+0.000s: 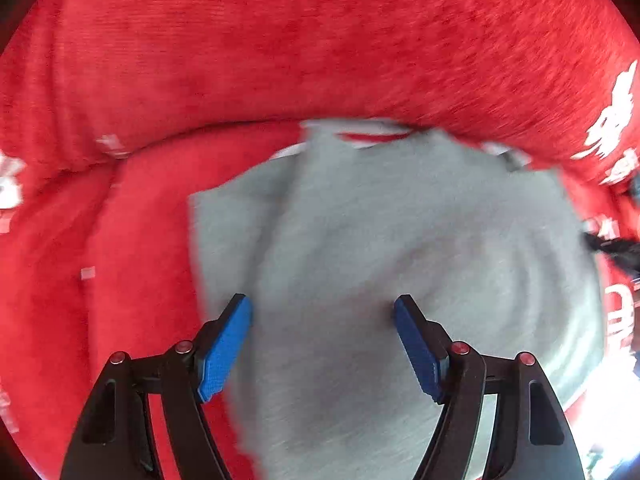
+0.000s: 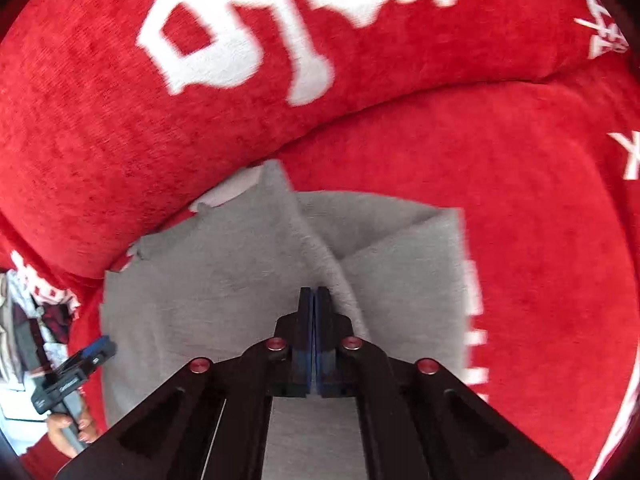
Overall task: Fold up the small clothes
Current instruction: 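Open both tools and withdraw from the folded sweater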
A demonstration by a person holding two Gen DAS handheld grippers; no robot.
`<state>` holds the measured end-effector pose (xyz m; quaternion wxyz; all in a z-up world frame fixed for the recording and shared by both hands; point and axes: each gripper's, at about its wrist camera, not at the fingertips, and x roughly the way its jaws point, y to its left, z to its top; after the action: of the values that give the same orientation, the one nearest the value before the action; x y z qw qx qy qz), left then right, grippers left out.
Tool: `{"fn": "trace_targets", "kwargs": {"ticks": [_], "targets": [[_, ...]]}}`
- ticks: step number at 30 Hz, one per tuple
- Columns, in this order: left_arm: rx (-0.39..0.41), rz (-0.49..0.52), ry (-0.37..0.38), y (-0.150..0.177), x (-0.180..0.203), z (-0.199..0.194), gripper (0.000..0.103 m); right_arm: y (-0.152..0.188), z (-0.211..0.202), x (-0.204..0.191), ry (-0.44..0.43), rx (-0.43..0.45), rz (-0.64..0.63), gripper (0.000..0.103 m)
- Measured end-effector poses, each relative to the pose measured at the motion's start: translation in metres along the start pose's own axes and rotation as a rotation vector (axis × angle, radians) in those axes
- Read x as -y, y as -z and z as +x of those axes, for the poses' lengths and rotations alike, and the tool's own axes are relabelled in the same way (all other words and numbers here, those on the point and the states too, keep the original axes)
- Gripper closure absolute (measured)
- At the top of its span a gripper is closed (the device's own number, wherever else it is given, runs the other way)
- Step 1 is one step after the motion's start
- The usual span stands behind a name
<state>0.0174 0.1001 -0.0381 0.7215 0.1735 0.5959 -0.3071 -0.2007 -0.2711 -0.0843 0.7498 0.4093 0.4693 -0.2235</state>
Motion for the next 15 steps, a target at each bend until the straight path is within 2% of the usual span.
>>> {"fn": "trace_targets", "kwargs": {"ticks": [4,8,10,11,12,13,15], "targets": [[-0.048,-0.062,0.002,0.019,-0.029,-0.007,0.028,0.005,-0.014,0.003,0.031,-0.005,0.025,0.098],[-0.085,-0.105,0.057,0.049,-0.042,-0.025,0.028,0.029,-0.034,-0.002,-0.038,-0.023,0.063,0.095],[-0.109,-0.134,0.104,0.066,-0.046,-0.033,0.028,0.05,-0.04,-0.01,-0.118,-0.052,0.097,0.085],[-0.116,-0.143,0.117,0.071,-0.047,-0.034,0.028,0.062,-0.04,-0.016,-0.164,-0.07,0.115,0.071],[-0.128,-0.158,0.139,0.08,-0.047,-0.037,0.028,0.074,-0.037,-0.024,-0.206,-0.091,0.13,0.051],[-0.136,-0.167,0.153,0.083,-0.046,-0.038,0.028,0.093,-0.033,-0.037,-0.273,-0.126,0.151,0.044],[-0.152,-0.189,0.183,0.095,-0.048,-0.041,0.028,0.124,-0.02,-0.056,-0.372,-0.206,0.183,0.042]]}}
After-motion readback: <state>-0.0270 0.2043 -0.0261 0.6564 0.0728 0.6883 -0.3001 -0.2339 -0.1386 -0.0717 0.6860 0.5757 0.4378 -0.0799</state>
